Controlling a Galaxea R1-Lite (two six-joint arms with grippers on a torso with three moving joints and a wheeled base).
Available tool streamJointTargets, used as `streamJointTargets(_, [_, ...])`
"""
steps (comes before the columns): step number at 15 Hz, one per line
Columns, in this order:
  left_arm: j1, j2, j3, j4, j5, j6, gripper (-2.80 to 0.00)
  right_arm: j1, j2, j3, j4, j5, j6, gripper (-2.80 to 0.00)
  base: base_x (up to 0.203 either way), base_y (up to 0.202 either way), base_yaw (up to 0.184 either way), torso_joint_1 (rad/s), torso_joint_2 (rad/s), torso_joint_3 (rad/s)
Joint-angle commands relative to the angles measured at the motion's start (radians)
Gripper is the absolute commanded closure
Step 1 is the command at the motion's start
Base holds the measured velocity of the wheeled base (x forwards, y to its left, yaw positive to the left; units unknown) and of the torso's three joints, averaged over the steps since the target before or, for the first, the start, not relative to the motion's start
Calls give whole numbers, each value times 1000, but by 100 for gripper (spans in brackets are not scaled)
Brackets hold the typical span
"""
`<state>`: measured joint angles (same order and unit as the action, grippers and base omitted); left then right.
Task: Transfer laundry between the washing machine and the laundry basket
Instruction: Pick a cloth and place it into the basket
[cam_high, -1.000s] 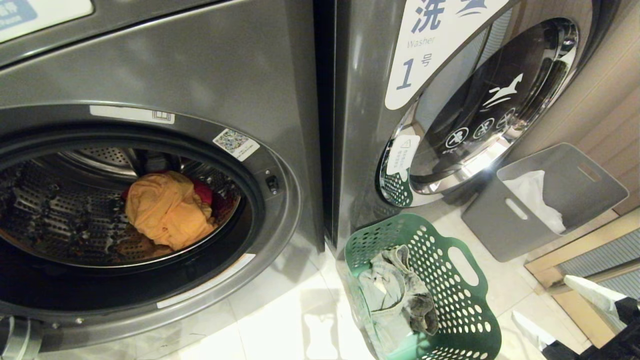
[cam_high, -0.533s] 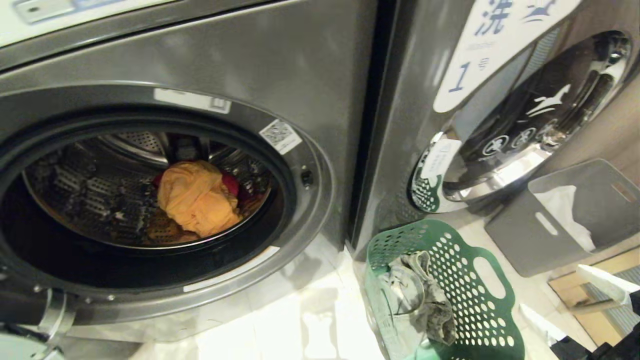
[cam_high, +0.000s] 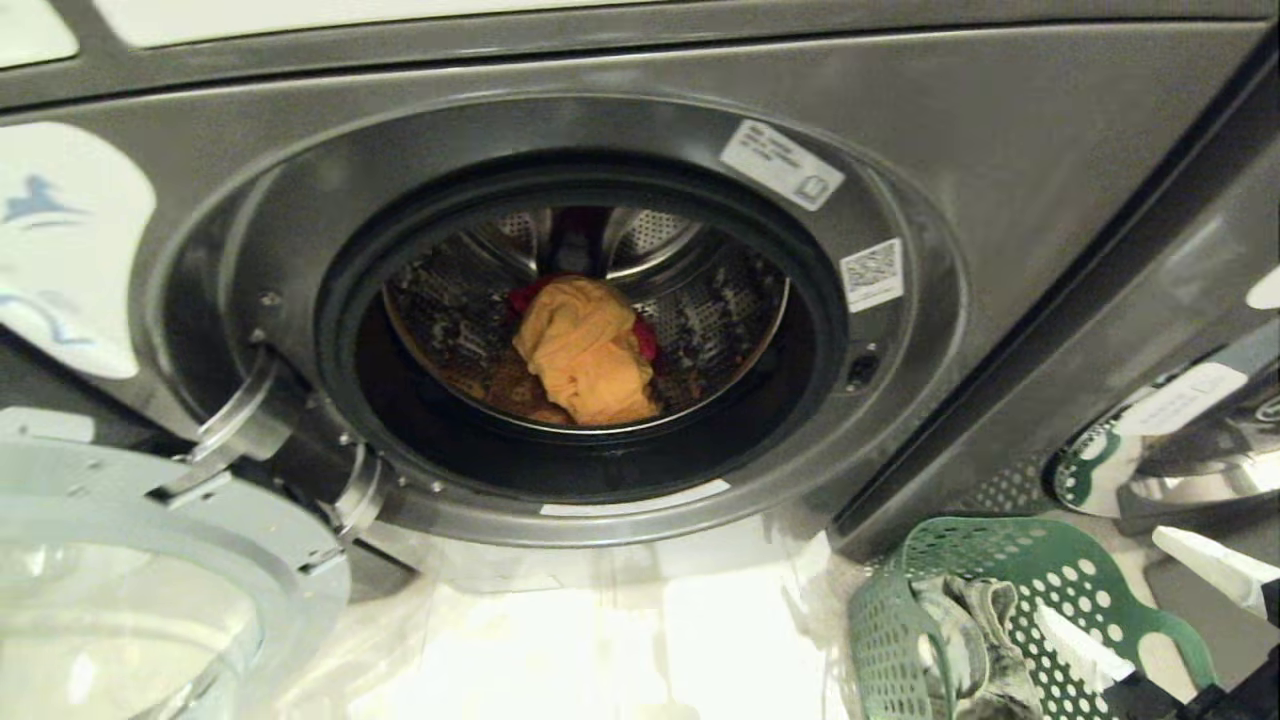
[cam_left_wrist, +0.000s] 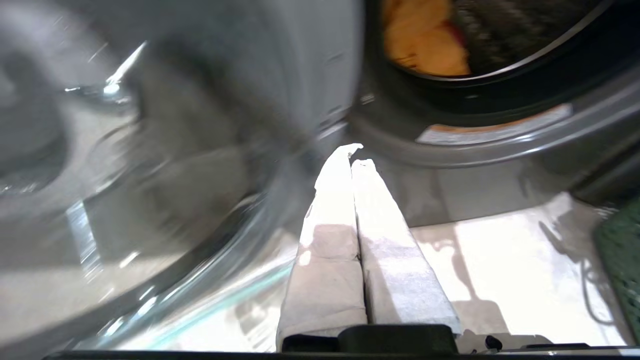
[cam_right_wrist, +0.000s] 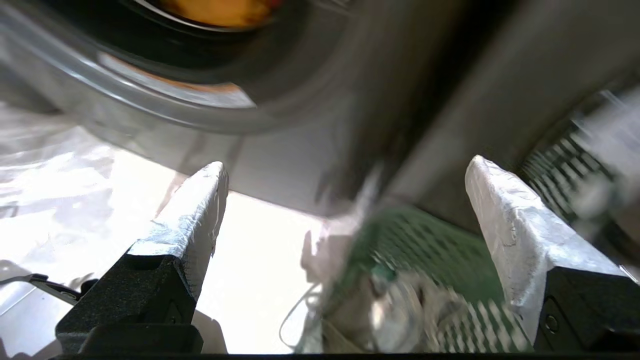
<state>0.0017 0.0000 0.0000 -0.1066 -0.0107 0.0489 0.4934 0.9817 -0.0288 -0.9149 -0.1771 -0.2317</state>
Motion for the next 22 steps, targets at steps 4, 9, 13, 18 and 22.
streamJointTargets(4, [0,2,40,-1,0,0,0,-3,3,18,-4,-4,3,-280,1,-8,179,2,2,1])
streamJointTargets(9, [0,2,40,-1,0,0,0,6,63,24,-18,0,3,-280,0,-5,126,2,1,0])
streamJointTargets(13, [0,2,40,-1,0,0,0,88,189,-24,-67,1,5,-280,0,0,0,0,0,0])
streamJointTargets(18, [0,2,40,-1,0,0,0,165,379,-29,-222,1,43,-280,0,0,0,0,0,0])
streamJointTargets(22, [0,2,40,-1,0,0,0,169,591,-63,-358,-9,80,-280,0,0,0,0,0,0])
